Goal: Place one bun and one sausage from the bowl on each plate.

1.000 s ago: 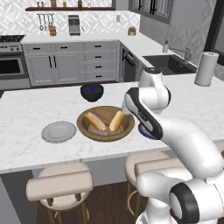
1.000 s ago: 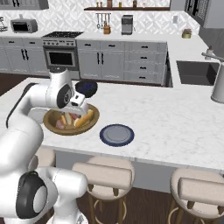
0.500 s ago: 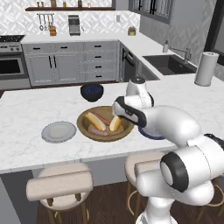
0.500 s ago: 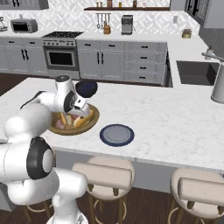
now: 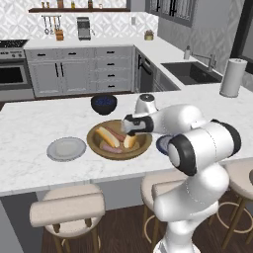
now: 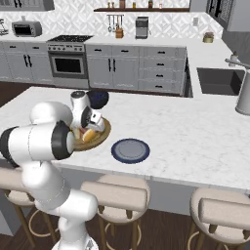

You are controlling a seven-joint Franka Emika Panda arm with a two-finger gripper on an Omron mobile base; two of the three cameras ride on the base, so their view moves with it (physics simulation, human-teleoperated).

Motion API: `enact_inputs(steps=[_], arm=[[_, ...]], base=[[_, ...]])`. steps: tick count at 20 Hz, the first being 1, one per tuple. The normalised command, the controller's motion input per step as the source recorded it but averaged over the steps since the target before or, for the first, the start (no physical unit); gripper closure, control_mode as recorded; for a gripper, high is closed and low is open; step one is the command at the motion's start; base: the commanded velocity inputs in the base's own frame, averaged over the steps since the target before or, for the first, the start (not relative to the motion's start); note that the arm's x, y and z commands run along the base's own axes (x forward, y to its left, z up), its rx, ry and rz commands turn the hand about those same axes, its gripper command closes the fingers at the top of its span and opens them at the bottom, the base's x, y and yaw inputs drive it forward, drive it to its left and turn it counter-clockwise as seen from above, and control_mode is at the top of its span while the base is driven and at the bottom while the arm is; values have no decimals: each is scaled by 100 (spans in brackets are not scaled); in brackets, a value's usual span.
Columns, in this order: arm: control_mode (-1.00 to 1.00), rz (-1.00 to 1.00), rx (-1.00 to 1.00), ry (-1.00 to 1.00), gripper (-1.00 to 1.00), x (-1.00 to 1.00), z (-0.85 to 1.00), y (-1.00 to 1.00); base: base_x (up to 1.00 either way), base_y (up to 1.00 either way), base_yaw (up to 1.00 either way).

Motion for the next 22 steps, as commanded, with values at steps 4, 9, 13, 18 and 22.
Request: enact_inputs(steps=[4, 9, 13, 18, 22], arm=[[-100, -1, -2, 0, -100, 63, -56, 12], [-100, -6, -1, 3, -100, 43, -54, 0], [-100, -10, 0, 0, -100, 11, -41, 0], [-100, -6, 13, 2, 100, 0, -14, -34], [-100, -5, 30, 12, 100, 0, 35, -55]], base=[[0, 0, 0], [0, 0, 0], [0, 0, 0], [0, 0, 0], [0, 0, 0]])
